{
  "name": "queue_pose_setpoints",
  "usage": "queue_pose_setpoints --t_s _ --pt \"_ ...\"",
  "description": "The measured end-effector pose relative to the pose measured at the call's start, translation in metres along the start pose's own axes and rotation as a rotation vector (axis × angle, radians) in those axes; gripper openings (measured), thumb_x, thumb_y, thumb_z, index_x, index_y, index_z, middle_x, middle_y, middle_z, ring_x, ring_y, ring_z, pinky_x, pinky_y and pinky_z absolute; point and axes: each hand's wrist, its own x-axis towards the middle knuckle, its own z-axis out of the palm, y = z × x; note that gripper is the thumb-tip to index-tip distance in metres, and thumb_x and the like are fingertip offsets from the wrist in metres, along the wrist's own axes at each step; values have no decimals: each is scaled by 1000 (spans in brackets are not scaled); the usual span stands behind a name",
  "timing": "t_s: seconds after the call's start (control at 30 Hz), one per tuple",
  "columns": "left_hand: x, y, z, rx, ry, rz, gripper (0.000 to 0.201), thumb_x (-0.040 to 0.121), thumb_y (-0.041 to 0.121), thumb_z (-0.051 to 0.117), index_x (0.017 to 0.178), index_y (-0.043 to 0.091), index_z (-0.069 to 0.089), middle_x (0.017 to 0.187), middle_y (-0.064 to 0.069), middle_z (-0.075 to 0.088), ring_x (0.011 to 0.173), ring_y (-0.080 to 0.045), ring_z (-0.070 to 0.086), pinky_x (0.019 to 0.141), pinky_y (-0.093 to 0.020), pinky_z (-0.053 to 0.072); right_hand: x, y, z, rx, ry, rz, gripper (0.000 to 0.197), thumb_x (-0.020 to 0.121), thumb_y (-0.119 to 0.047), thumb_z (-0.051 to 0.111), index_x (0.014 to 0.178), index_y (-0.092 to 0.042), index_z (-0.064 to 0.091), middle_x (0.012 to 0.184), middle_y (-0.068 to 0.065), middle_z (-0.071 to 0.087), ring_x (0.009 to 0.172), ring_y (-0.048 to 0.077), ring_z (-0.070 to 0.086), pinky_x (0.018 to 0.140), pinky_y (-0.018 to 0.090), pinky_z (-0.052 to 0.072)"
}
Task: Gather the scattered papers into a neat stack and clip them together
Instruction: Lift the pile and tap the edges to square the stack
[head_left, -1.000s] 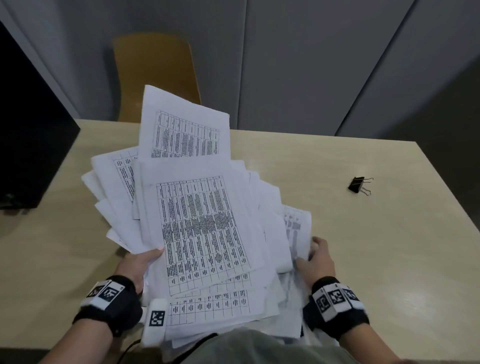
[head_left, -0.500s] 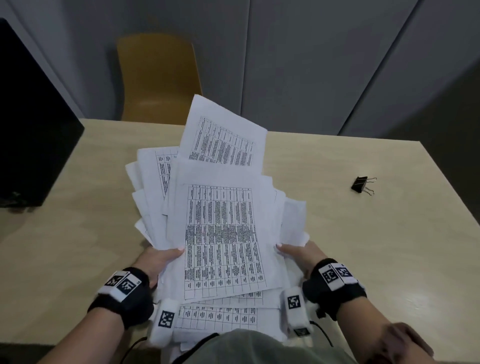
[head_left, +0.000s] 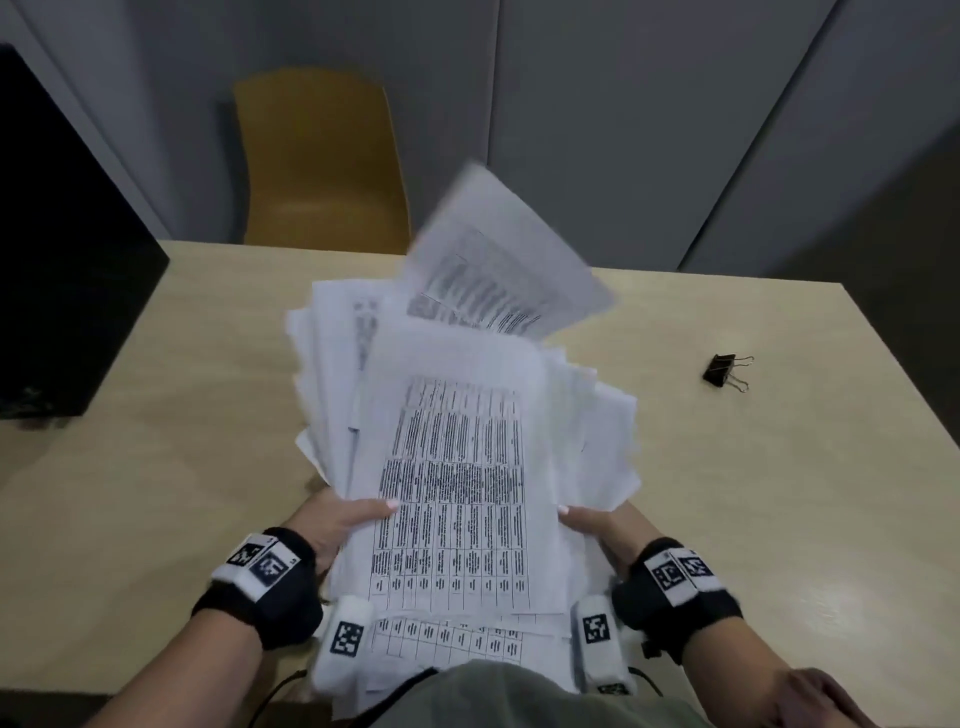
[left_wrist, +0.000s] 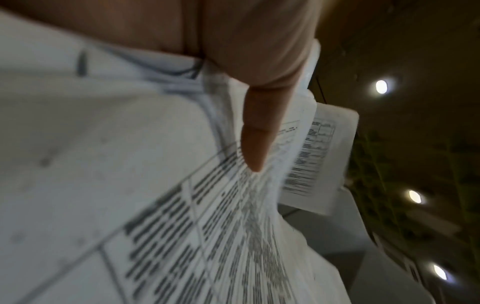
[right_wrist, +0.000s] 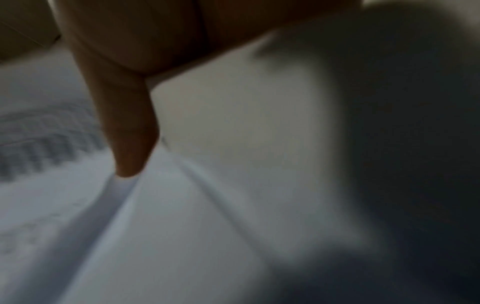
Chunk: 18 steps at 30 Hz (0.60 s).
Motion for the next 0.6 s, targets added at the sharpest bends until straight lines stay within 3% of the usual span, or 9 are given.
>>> queue_pose_setpoints --t_s 0.07,0.1,0.2,0.3,0.33,0.4,0.47,0.53,0.6 --pt "-4 1 6 101 -26 -25 90 26 47 91 104 19 56 118 -12 62 120 -34 51 110 -53 30 -1 2 0 -16 -20 -17 113 9 -44 92 112 -9 61 102 9 72 98 30 66 97 50 46" --pt "-8 4 9 150 -15 -43 82 43 44 90 111 14 55 127 -17 57 125 -35 47 111 -52 28 -3 1 -1 -39 -18 -22 110 9 -46 92 110 -12 62 103 8 72 100 30 65 99 50 44" --pt "-6 1 3 176 99 -50 46 80 14 70 117 -3 49 134 -23 49 129 -35 42 111 -46 25 -9 -4 0 19 -19 -78 119 10 -47 91 118 -9 57 101 3 72 97 23 67 94 42 50" --pt "-11 11 3 184 146 11 31 81 20 69 99 -3 59 104 -14 62 107 -26 53 105 -45 33 -17 -30 5 187 -102 -121 90 29 -46 90 107 -11 61 81 -2 75 74 13 71 67 28 57" --pt "-16 21 8 185 168 35 20 82 18 67 81 -1 61 81 -10 63 96 -22 54 101 -44 36 -19 -41 4 275 -172 -139 72 38 -45 87 99 -13 67 79 1 75 71 17 72 64 29 57" --pt "-25 42 17 152 215 99 37 85 11 64 49 12 53 45 7 52 69 -17 47 93 -41 41 -21 -68 -1 385 -260 -190 61 43 -48 86 92 -15 73 86 9 74 76 28 69 69 36 56" --pt "-21 53 15 96 259 180 33 83 12 66 53 10 54 44 10 52 51 -13 48 79 -31 49 -23 -92 -2 313 -246 -221 60 45 -51 85 93 -17 74 92 11 72 82 31 64 70 38 50" --pt "-14 58 12 127 319 298 24 81 18 69 68 8 52 52 -3 49 46 -15 44 54 -20 44 -23 -110 -1 225 -187 -338 61 42 -44 87 94 -16 72 94 8 73 85 29 67 70 35 55" --pt "-11 63 12 155 323 384 32 79 20 71 61 11 47 58 -11 45 51 -17 44 57 -21 41 -25 -121 8 144 -92 -462 61 41 -32 90 96 -14 69 93 6 74 85 24 70 72 33 56"
